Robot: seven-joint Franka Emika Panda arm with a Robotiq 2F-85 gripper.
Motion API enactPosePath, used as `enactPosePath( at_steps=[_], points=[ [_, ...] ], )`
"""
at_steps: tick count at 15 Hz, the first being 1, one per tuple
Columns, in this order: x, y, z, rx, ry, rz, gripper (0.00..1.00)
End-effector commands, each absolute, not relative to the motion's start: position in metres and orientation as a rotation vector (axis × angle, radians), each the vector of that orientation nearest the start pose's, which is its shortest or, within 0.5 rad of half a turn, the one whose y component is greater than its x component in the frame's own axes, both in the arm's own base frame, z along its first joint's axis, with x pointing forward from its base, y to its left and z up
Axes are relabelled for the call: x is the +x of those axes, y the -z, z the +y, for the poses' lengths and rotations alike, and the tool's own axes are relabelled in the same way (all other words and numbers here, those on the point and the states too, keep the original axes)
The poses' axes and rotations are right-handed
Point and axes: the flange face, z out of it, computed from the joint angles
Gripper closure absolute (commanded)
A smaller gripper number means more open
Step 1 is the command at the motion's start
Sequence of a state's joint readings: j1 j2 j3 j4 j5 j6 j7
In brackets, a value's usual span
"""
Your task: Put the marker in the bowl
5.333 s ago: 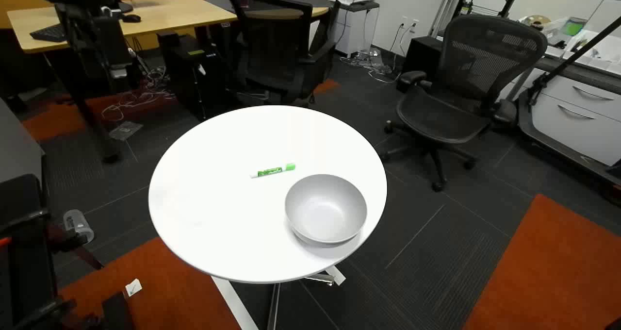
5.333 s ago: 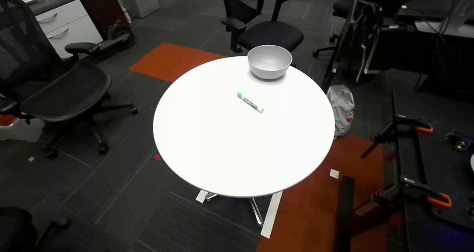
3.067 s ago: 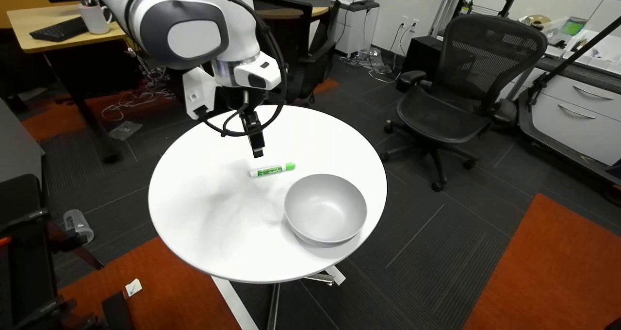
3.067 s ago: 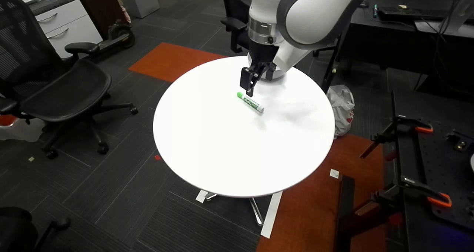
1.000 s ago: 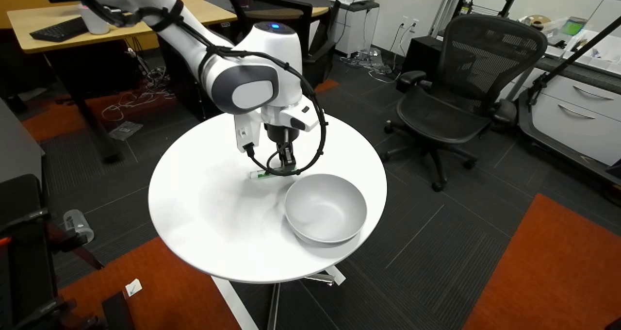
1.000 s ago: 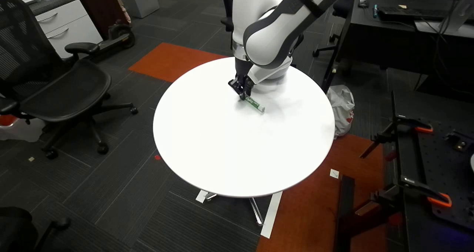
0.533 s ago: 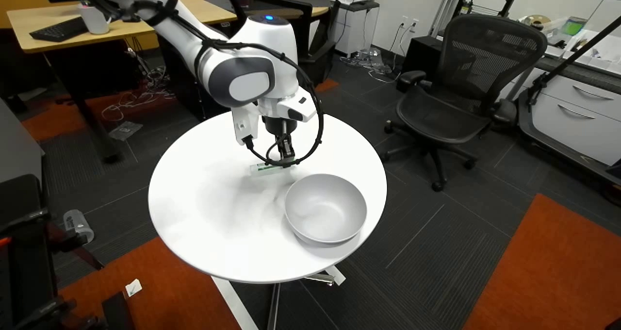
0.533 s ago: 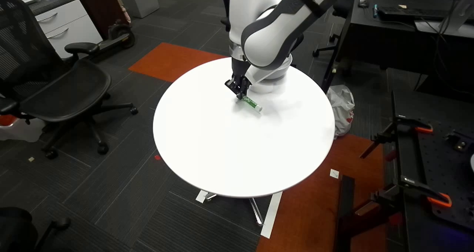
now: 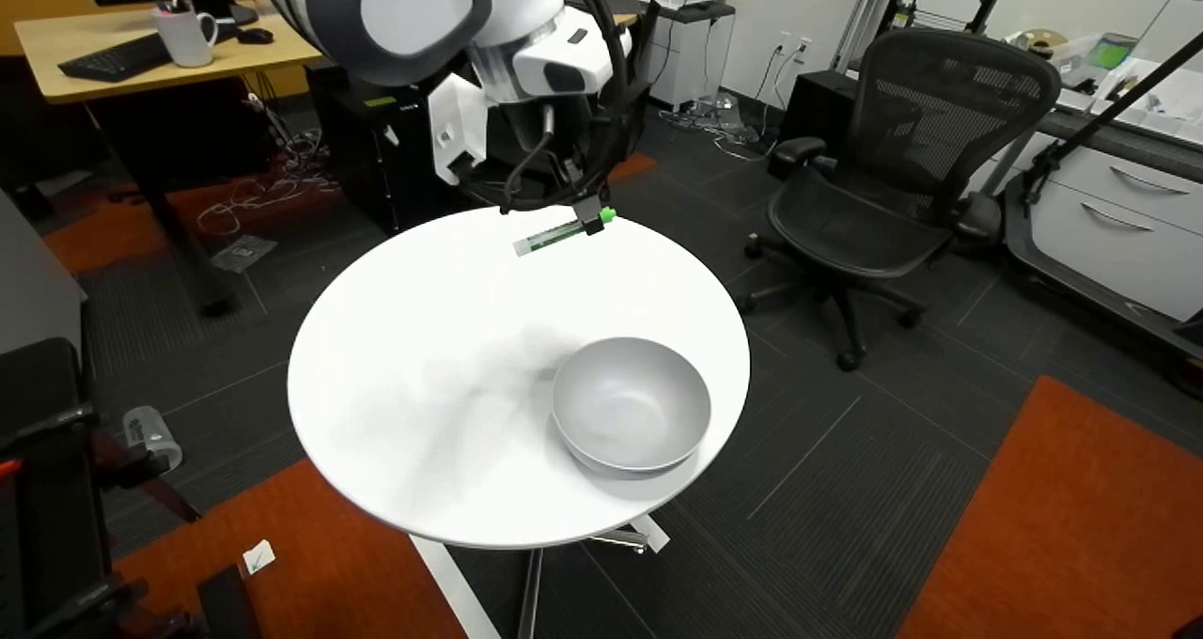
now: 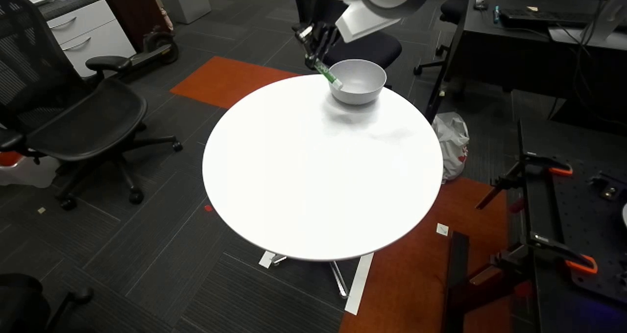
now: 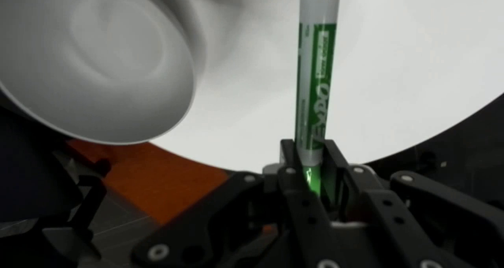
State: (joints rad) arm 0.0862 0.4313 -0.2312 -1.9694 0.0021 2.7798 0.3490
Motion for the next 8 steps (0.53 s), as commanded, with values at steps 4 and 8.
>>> enactPosePath(
  at_steps=[4,8],
  points=[
    [0.604,-0.347,-0.173,-3.0,0.714,1.077,0.95],
    [0.602,-0.326,-0.201,-3.028,0.599,1.149,0.95]
  ],
)
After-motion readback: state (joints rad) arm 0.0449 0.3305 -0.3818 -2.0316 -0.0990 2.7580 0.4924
